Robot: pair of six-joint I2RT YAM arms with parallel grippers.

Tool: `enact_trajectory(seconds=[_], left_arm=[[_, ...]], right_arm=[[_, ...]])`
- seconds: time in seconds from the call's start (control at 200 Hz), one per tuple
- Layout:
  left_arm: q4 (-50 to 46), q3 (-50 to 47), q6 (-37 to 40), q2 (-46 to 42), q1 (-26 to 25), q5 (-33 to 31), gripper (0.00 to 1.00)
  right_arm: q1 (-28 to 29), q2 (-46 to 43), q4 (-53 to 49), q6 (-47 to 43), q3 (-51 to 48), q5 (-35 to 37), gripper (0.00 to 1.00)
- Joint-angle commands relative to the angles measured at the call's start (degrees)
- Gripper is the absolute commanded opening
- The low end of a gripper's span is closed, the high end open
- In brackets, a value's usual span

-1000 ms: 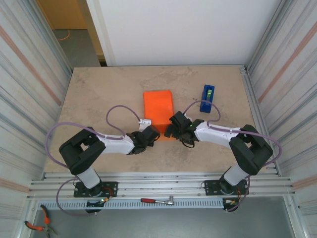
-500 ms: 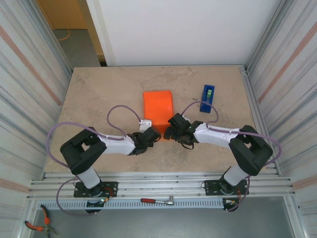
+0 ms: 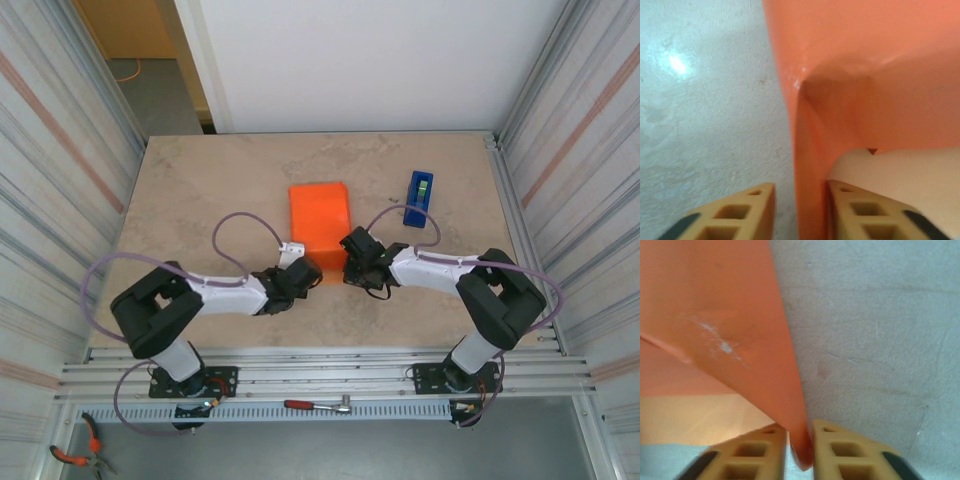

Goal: Wrap the gift box in paper

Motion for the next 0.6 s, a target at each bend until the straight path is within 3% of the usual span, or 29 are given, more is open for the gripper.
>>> enact_trajectory(seconds=[0.0,0.09,0.155,0.205,0.291,0.431,0.596], left_arm=[[-1.27,-2.13,-0.02,-6.95,1.66,1.56,0.46],[-0.5,-4.05,-1.21,-11.71,4.0,4.54,0.64],[0.01,-5.24,-2.12,-14.61,5.63,6.51,0.7],[0.93,-6.09,-2.49,-16.39,7.16,8.83,0.71],[1.61,-6.61,-2.8,-18.2,8.75,10.95,0.7],[3.24,-6.6,-1.93,-18.02,9.16,12.81,0.65],[5.62,-5.6,-1.23,-14.21,9.21,14.76,0.61]], right_arm=[[-0.5,0.82,-0.17,-0.79,0.47,-0.41,0.0],[-0.49,0.61,-0.32,-0.89,0.46,-0.72,0.01],[-0.49,0.23,-0.36,-0.76,0.34,-0.86,0.19],[-0.37,-0.3,-0.59,-0.7,0.31,-0.75,0.39],[-0.34,-1.4,-1.14,-0.44,-0.01,-0.46,0.65],[-0.48,-2.65,-2.37,-0.45,0.33,0.0,0.79],[-1.14,-2.21,-2.89,-0.77,1.48,-0.26,0.82]])
